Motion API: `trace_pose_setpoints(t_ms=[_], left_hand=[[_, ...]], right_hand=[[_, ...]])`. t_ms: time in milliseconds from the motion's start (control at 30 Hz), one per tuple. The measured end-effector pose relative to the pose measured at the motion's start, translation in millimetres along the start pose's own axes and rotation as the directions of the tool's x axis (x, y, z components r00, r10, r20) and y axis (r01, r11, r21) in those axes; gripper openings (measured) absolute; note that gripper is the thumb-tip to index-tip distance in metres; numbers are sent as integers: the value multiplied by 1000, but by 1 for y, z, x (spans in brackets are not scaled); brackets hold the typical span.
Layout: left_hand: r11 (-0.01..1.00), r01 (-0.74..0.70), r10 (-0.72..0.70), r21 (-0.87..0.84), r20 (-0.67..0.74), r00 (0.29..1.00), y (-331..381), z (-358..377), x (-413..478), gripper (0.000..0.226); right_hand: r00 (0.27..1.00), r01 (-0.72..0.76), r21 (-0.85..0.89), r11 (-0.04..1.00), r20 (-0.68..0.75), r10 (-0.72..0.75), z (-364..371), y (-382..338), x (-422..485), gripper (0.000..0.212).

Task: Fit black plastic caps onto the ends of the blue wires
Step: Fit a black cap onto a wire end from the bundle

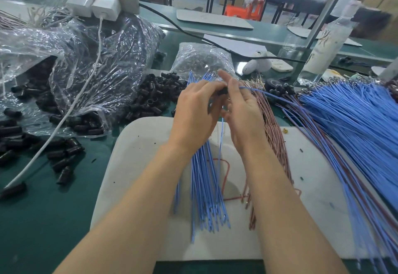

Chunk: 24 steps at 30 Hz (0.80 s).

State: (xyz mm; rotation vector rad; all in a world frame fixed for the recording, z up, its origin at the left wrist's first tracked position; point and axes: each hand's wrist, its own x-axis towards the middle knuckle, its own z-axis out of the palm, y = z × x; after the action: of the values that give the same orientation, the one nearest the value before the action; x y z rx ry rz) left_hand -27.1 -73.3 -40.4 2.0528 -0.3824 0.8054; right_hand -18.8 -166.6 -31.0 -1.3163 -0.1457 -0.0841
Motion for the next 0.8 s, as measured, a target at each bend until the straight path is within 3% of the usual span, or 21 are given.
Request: trace_pose_setpoints(t_ms=[67,133,167,233,267,300,333,400,467,500,633,800], left_hand=[[989,80,-86,-125,-42,995,4,-2,0,16],[850,307,-333,-428,15,943,0,-4,7,10],[677,429,-455,-598,117,883,-2,-6,10,7],[200,598,-549,-776,416,725,-3,-11,12,16],[24,629,-537,-777,521,664,-5,-13,12,26],[-62,631,-518,-773,565,642,-7,-13,10,40],[-94,609,-525,-787,559,642,-11,-13,8,53],[-159,579,-617,-800,538,574,-17,-17,9,47],[-263,550,-698,-793,550,459,-24,-21,14,22],[-270,534,-715,-802,538,447,-27,-22,17,18],[-188,578,-740,-794,501,449,-28,-16,18,19],[-189,566,-734,-803,498,462,-29,-17,18,19]], right_hand=[[999,24,-73,997,35,-21,1,-1,-2,24],[998,55,-188,981,46,-47,5,-3,-6,25],[997,67,-216,974,60,-55,7,-5,-9,25],[991,84,-253,964,124,-54,12,-13,-15,25],[982,93,-270,958,186,-43,14,-18,-19,25],[958,109,-276,955,287,-27,15,-22,-23,23],[901,129,-263,956,433,-2,15,-26,-27,20],[649,102,-222,970,754,104,18,-32,-36,21],[376,-7,-246,969,897,231,21,-36,-44,24],[299,-34,-280,959,913,277,22,-37,-45,24],[233,-100,-323,941,912,338,21,-39,-47,25],[172,-173,-349,921,910,377,25,-42,-50,28]])
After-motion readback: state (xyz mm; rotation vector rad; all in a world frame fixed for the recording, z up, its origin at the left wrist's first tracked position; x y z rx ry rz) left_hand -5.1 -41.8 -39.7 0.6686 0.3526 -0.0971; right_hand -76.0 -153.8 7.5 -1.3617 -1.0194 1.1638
